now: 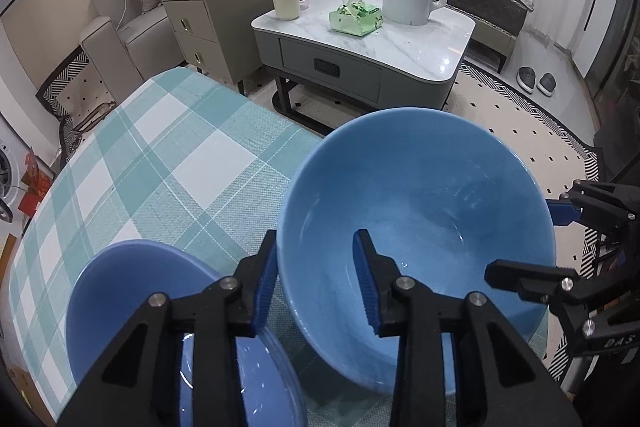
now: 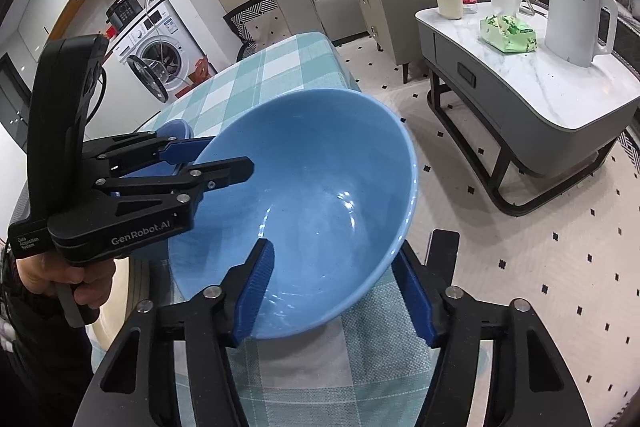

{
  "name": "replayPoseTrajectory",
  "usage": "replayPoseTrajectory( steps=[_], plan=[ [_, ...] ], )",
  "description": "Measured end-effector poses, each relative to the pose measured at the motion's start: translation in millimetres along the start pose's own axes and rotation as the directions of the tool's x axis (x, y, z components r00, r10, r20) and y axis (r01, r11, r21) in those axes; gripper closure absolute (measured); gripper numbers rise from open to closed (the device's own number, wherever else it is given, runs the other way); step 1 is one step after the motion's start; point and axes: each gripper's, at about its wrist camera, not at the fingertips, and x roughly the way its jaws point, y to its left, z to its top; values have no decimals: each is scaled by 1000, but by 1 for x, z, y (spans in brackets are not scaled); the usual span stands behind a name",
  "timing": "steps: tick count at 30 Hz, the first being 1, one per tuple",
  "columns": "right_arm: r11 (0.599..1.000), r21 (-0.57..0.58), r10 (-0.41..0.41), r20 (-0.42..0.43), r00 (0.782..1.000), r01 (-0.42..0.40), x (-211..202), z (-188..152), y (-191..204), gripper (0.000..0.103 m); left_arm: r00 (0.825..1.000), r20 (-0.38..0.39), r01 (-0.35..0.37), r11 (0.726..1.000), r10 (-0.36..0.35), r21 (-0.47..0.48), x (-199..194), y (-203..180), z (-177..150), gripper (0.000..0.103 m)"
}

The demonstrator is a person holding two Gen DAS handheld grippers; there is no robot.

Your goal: Organize plates and bowls

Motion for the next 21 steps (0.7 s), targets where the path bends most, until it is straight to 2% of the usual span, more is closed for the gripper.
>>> replayPoseTrajectory(
  steps=[8, 21],
  plan=[
    [998, 20, -62, 7, 998, 62, -2, 0, -8, 69, 1000, 6, 11, 999, -11, -32, -1, 6, -1, 81],
    [995, 8, -103, 19, 994, 103, -1, 0, -3, 72, 1000, 16, 5, 999, -4, -46, -5, 9, -3, 82]
  ],
)
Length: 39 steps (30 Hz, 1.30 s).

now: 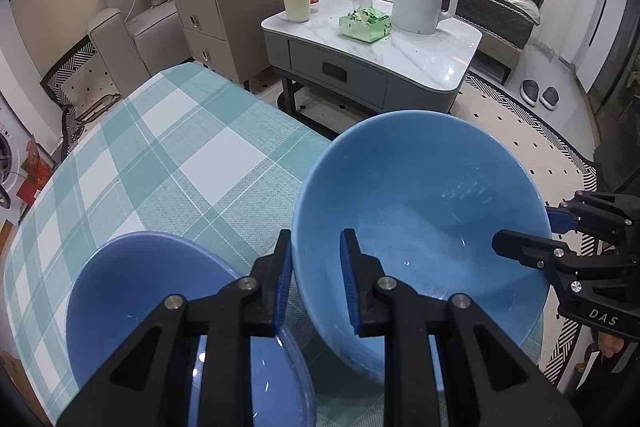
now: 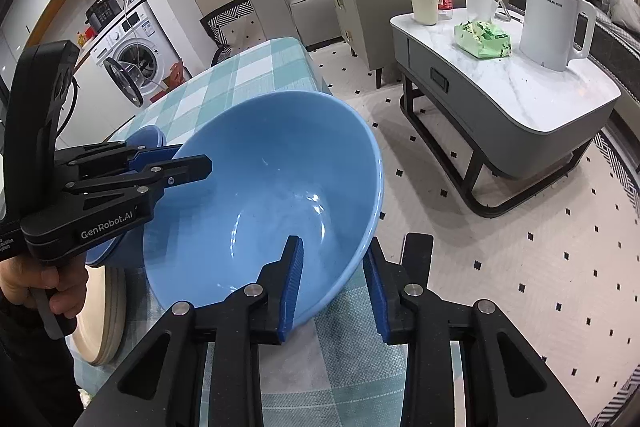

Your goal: Organize plates and bowls

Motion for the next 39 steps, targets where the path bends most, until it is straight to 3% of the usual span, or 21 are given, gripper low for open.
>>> replayPoseTrajectory(
  steps=[39],
  plan=[
    [1000, -27, -2, 137, 991, 6, -48, -3, 12, 73, 993, 116, -19, 999, 22, -26, -52, -4, -4, 82]
  ],
)
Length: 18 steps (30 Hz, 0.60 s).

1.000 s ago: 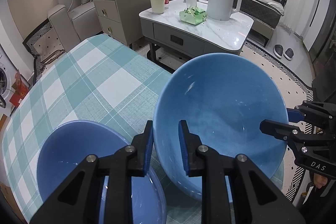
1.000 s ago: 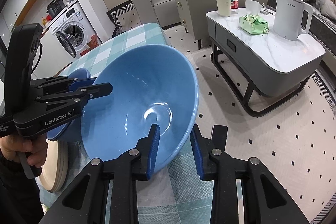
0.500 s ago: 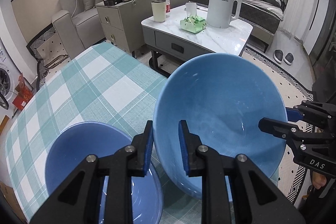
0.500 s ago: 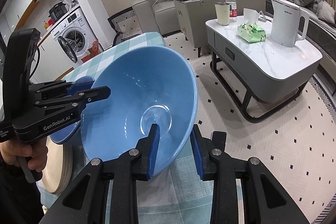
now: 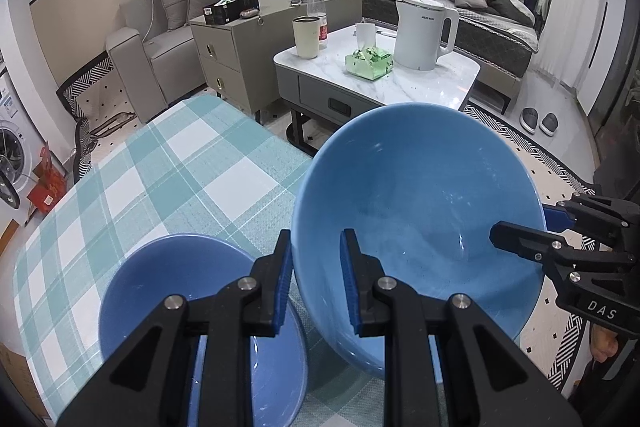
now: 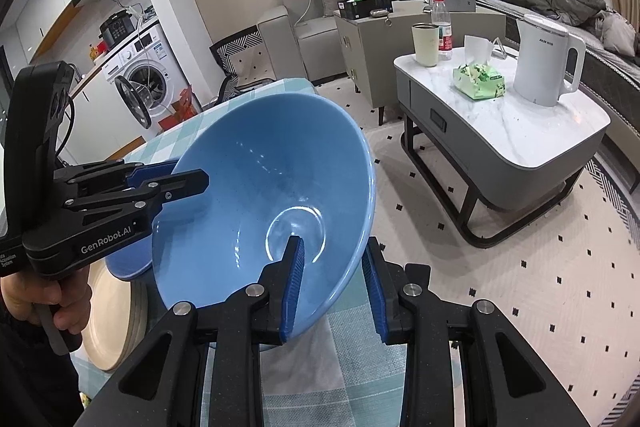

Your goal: Organize plates and bowls

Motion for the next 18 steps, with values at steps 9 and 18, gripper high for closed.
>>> replayPoseTrajectory(
  steps=[9, 18],
  plan=[
    [1000, 9, -6, 47, 999, 6, -16, 3, 1, 73, 999, 35, 16, 1000, -16, -8, -12, -3, -1, 82],
    [1000, -7, -10, 99, 995, 11, -33, 8, 12, 73, 998, 62, 2, 1000, -1, -16, -28, -1, -3, 82]
  ],
)
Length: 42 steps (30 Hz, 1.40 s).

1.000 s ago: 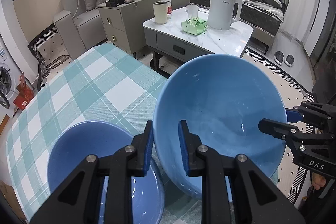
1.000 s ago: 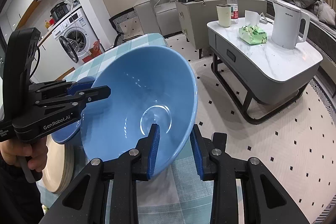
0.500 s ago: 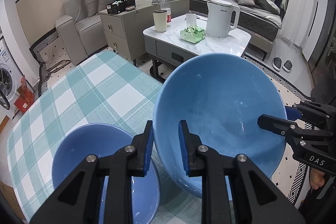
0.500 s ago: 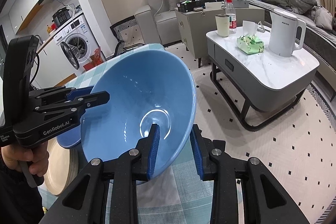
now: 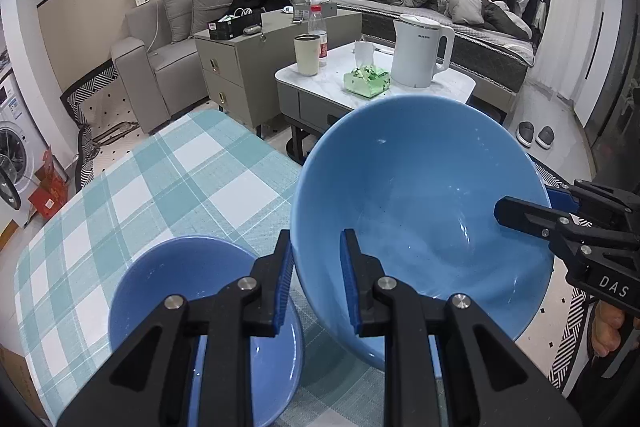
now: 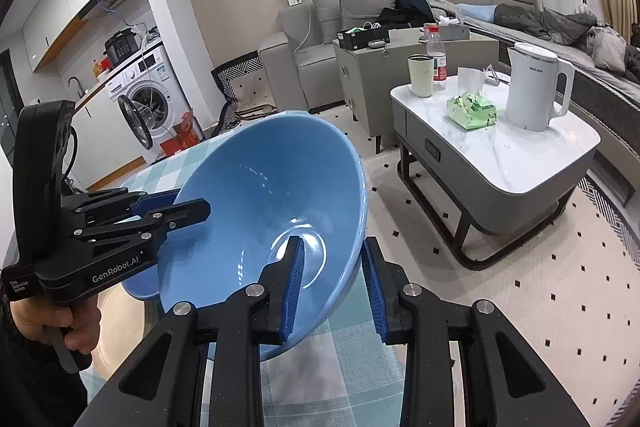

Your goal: Organize plates and bowls

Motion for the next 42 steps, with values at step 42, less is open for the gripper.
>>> replayPoseTrajectory(
  steps=[42],
  plan=[
    [972, -218, 86, -33, 996, -91, 44, 48, 126, 73, 987, 78, -120, 967, 140, -223, -61, 113, -48, 82]
  ],
)
